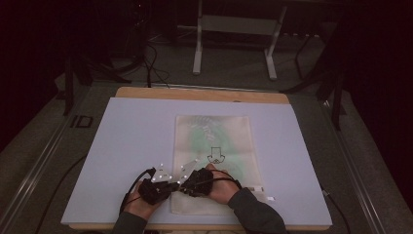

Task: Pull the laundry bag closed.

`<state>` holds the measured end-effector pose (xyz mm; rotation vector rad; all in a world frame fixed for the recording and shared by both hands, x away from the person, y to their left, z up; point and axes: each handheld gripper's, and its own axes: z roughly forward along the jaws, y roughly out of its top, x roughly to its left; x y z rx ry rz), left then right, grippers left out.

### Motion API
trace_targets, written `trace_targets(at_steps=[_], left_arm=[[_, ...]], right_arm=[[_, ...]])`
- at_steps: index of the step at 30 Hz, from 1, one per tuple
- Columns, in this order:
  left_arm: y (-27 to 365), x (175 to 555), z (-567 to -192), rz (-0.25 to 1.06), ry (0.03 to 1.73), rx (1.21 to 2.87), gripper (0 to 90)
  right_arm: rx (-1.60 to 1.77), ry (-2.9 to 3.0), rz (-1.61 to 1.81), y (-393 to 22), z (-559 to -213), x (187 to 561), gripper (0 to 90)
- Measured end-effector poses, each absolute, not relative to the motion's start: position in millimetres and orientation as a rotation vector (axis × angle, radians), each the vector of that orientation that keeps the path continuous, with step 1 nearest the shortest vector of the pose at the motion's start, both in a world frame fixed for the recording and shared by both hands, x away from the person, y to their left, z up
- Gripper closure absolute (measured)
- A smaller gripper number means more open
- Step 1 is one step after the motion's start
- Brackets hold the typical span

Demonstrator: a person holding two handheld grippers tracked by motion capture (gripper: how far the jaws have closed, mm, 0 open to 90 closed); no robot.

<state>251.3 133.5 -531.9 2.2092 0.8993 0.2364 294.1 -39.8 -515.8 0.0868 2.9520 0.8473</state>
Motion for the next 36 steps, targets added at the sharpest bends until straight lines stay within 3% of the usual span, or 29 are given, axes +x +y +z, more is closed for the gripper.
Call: trace_targets(at_steps=[36], left_arm=[[133,252,-533,0.235,0.906,2.213,89.3]], right_arm=[[0.04,2.976,0.738,-61,-509,292,82.4]])
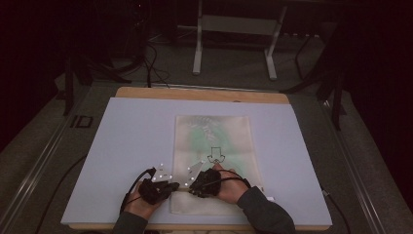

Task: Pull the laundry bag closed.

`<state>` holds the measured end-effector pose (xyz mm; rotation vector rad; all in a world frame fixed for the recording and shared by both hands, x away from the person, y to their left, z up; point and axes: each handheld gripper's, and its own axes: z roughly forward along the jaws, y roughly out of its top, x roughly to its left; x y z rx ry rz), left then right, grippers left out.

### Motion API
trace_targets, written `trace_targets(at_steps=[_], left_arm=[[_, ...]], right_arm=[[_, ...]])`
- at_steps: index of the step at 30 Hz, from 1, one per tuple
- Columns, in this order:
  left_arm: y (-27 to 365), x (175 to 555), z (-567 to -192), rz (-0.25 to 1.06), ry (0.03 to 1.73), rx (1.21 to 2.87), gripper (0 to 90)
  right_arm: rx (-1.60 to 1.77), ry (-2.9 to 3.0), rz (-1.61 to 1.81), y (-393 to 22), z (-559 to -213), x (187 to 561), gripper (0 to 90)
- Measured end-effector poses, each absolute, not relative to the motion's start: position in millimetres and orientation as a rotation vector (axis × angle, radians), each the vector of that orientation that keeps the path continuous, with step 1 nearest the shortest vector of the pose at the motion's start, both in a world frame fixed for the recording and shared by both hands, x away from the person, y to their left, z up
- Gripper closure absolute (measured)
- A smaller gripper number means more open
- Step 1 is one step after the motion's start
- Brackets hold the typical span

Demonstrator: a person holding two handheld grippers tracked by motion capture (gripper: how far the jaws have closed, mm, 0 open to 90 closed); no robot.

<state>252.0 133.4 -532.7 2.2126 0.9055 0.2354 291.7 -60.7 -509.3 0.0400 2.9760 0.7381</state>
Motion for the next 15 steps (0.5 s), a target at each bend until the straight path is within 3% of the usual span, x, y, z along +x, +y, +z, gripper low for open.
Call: trace_targets(at_steps=[15], left_arm=[[133.2,251.6,-532.6,0.239,0.903,2.214,89.3]], right_arm=[[0.004,2.995,0.632,-67.8,-505.0,290.7,82.4]])
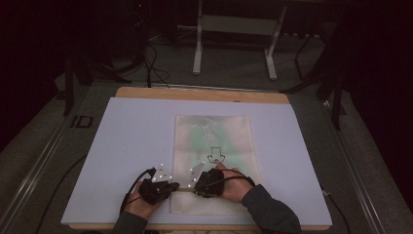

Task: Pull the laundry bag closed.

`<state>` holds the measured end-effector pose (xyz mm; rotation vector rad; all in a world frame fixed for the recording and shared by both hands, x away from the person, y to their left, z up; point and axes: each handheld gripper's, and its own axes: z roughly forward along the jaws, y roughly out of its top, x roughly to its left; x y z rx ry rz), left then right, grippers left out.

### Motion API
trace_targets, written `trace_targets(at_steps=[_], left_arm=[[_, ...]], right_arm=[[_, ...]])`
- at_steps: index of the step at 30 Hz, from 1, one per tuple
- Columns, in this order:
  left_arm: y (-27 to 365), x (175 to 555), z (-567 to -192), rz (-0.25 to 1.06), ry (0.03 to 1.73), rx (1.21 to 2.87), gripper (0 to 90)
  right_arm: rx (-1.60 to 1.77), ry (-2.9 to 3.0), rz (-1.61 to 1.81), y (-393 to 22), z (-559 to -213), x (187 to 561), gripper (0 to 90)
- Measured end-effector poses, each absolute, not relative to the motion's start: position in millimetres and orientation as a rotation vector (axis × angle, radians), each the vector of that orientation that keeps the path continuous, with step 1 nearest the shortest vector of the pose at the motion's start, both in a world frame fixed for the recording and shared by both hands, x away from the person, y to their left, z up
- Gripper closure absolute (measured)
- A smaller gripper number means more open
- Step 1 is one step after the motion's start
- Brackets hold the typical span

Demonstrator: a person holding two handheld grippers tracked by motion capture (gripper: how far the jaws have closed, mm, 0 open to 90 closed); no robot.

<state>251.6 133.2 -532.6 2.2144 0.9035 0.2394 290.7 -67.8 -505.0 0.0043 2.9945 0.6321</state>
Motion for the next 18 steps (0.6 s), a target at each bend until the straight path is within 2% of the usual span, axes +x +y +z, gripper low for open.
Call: trace_targets(at_steps=[18], left_arm=[[133.0,251.4,-532.4,0.241,0.901,2.218,89.3]], right_arm=[[-0.028,3.003,0.555,-71.5,-501.9,290.8,82.4]])
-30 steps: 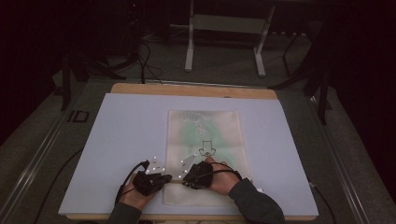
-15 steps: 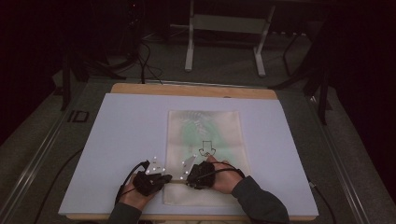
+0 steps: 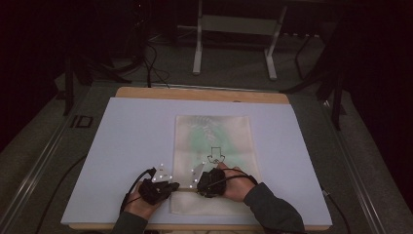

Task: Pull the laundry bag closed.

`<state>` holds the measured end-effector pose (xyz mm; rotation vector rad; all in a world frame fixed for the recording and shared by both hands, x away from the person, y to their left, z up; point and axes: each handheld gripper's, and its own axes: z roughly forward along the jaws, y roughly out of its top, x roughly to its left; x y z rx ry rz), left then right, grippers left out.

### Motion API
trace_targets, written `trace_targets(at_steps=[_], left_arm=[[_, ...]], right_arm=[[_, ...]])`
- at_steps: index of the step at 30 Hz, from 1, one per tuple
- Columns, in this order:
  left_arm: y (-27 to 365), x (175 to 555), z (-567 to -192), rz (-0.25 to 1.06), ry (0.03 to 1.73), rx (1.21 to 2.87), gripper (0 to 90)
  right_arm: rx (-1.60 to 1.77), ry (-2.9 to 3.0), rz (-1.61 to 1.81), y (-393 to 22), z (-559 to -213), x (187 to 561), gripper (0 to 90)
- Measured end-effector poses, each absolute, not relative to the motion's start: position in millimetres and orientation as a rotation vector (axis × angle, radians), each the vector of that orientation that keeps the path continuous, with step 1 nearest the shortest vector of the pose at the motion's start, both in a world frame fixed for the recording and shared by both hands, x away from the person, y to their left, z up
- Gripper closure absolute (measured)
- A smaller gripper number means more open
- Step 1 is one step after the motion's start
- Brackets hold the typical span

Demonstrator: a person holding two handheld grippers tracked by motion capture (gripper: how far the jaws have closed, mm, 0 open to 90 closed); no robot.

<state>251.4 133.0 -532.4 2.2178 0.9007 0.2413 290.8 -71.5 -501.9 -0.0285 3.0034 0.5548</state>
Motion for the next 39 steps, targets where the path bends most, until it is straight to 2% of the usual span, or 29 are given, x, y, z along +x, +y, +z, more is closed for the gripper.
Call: trace_targets(at_steps=[39], left_arm=[[133,251,-533,0.244,0.898,2.216,89.2]], right_arm=[[-0.032,3.015,0.514,-84,-498,291,82.4]])
